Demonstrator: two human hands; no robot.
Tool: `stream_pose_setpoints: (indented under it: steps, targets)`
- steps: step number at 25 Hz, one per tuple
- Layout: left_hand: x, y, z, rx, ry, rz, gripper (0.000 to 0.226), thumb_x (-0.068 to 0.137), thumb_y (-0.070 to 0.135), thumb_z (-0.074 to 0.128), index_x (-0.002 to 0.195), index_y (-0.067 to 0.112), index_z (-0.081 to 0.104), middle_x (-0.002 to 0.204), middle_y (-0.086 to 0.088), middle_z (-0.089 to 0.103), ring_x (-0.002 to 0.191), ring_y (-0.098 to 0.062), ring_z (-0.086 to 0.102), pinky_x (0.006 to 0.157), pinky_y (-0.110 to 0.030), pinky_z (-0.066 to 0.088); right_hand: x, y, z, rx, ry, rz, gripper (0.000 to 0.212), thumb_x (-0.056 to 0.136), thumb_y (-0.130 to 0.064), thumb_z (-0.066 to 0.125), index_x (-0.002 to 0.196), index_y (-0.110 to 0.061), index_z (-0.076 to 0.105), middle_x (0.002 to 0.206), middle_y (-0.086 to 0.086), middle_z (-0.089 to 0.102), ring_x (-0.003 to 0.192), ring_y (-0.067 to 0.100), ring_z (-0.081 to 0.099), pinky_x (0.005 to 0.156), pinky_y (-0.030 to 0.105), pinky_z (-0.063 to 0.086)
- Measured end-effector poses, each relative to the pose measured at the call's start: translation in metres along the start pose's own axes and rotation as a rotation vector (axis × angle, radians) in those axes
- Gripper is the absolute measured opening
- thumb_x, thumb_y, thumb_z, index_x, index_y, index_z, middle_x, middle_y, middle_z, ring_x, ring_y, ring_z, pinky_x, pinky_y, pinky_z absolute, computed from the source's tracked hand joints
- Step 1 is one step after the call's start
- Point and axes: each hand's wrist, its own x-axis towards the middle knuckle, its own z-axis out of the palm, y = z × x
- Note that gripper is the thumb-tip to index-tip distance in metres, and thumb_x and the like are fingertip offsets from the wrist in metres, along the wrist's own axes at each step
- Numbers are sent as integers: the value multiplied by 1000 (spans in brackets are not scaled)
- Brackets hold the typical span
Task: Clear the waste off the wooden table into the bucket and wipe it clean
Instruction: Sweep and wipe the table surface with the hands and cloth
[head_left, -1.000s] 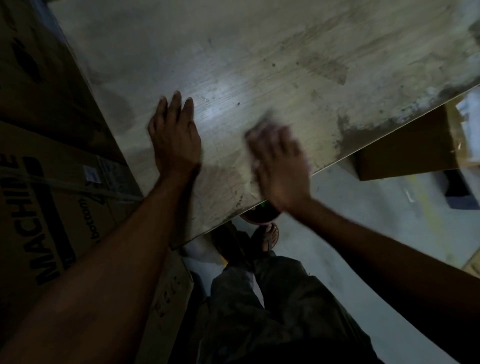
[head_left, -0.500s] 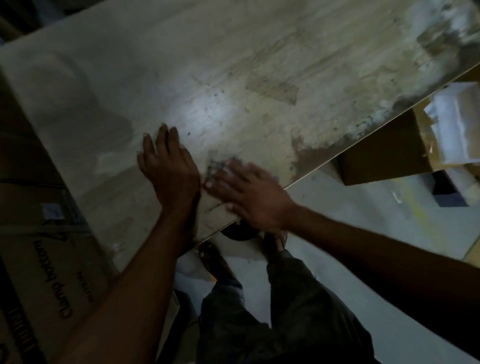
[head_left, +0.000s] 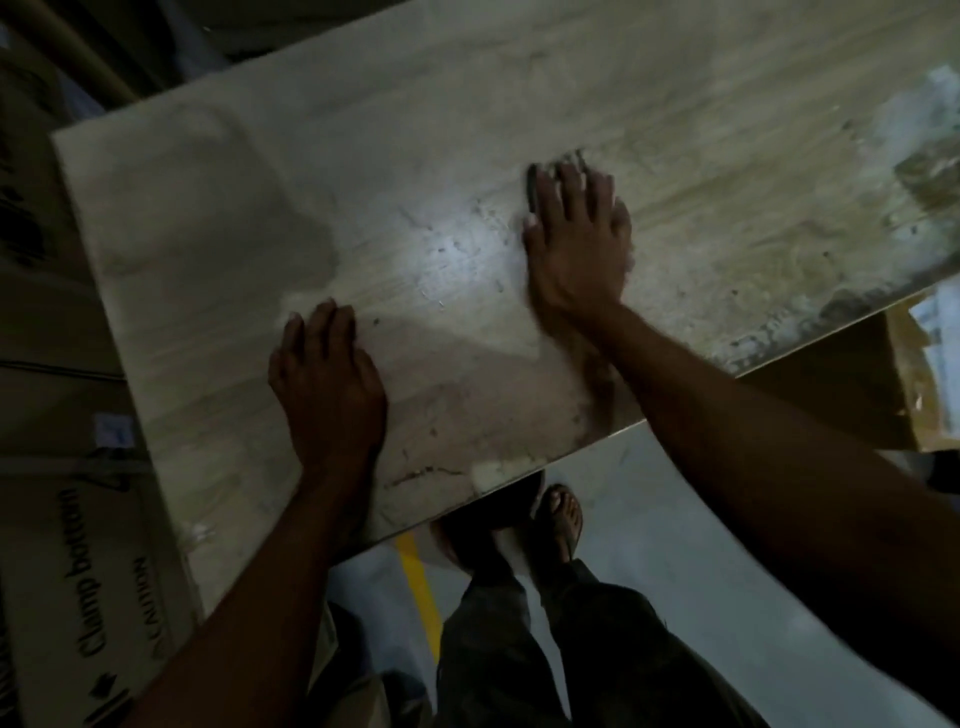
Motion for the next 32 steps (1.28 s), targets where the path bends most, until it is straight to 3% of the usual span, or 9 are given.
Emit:
stream_pose_setpoints:
  steps: [2,6,10,15,19,23,28,30,32]
  targets:
    - [14,7,-1,21,11,-49,41,94,26,49,134,24,54,140,-3,54,133,-34,46,108,-46,33,-19,-26,11,26,-29,-49,62,106,-46,30,164,-28,18,171,10,18,157,38,12,124,55,18]
    - [76,32,6,-107,58,-215,30,87,24,49,114,23,62,112,-7,61,104,-34,55,83,-44,39,-65,-46,33,-38,-121,-805,58,105,-43,39,161,-30,28,169,3,28,156,33,21,121,48,19]
    - [88,30,16,-401,213,-356,24,85,20,48,104,19,61,102,-5,62,92,-32,61,80,-42,45,54,-64,12,-81,-103,-210,59,107,-43,32,164,-30,19,171,9,18,157,38,13,122,54,20]
    - [91,35,8,-530,253,-534,24,89,21,45,111,19,55,116,-7,58,97,-35,59,78,-42,44,18,-90,49,-81,-168,-867,60,106,-48,34,163,-32,20,171,3,20,158,36,12,123,47,12]
    - [91,35,13,-275,113,-354,13,88,23,51,101,22,56,100,-3,60,91,-32,60,81,-43,43,113,-77,12,-30,-146,-185,60,110,-45,29,165,-31,8,173,6,7,159,37,2,126,55,11]
    - [142,31,16,-235,64,-403,12,92,32,51,99,23,56,84,-8,68,80,-36,65,68,-38,42,65,-72,42,-105,-193,-933,60,106,-51,29,163,-34,18,171,2,20,158,35,13,122,47,14]
    - [218,46,35,-67,127,-187,20,100,26,44,110,16,58,59,-4,52,54,-32,57,49,-35,39,185,-96,32,12,-24,-178,59,108,-42,27,164,-31,13,173,5,11,159,36,3,127,55,9]
    - [227,48,45,-41,144,-161,19,102,24,43,111,15,56,65,-8,60,57,-34,60,51,-40,47,167,-122,52,-37,-81,-651,57,108,-43,30,163,-31,20,172,2,17,158,35,8,126,51,10]
    - [229,47,43,-125,137,-216,16,101,23,43,111,17,54,82,-13,67,74,-37,65,62,-44,49,200,-127,50,-20,-103,-833,55,109,-44,28,163,-33,22,172,1,19,158,32,10,124,49,10]
